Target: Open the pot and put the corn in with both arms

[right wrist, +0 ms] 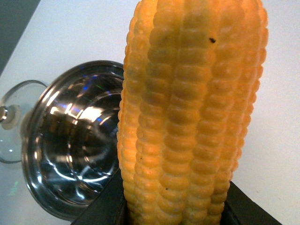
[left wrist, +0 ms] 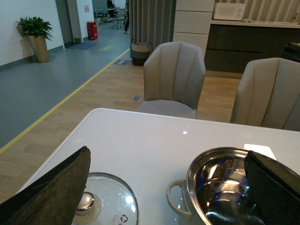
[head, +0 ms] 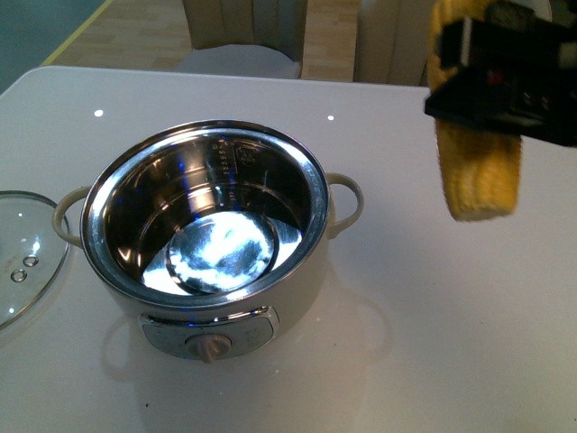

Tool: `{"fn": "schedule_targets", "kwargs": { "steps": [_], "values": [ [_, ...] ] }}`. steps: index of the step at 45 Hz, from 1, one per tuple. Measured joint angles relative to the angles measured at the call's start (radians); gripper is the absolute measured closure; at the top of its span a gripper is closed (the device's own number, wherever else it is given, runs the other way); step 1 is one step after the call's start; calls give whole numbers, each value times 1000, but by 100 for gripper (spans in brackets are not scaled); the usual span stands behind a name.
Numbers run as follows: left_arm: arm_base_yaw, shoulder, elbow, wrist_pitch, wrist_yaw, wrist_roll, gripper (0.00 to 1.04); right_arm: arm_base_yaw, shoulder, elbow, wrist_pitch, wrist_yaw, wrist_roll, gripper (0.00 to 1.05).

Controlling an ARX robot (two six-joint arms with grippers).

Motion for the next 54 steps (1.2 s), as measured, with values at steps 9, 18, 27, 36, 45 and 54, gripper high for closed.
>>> {"fn": "schedule_targets", "kwargs": {
  "steps": [9, 18, 27, 36, 45, 54],
  "values": [
    [0, 0, 0, 0, 0, 0, 7, 52, 121, 144, -29, -8, 64, 73],
    [0, 0, 0, 0, 0, 0, 7, 80, 215, 249, -53, -15, 95, 72],
    [0, 0, 0, 0, 0, 0, 7, 92, 283, 323, -65, -18, 127, 69],
    [0, 0, 0, 0, 0, 0, 7, 103, 348, 367, -67, -23, 155, 68],
    [0, 0, 0, 0, 0, 0, 7, 125, 414, 399, -71, -37, 187, 67],
    [0, 0, 0, 0, 0, 0, 7, 143, 480, 452, -82, -49, 218, 67]
  ]
}}
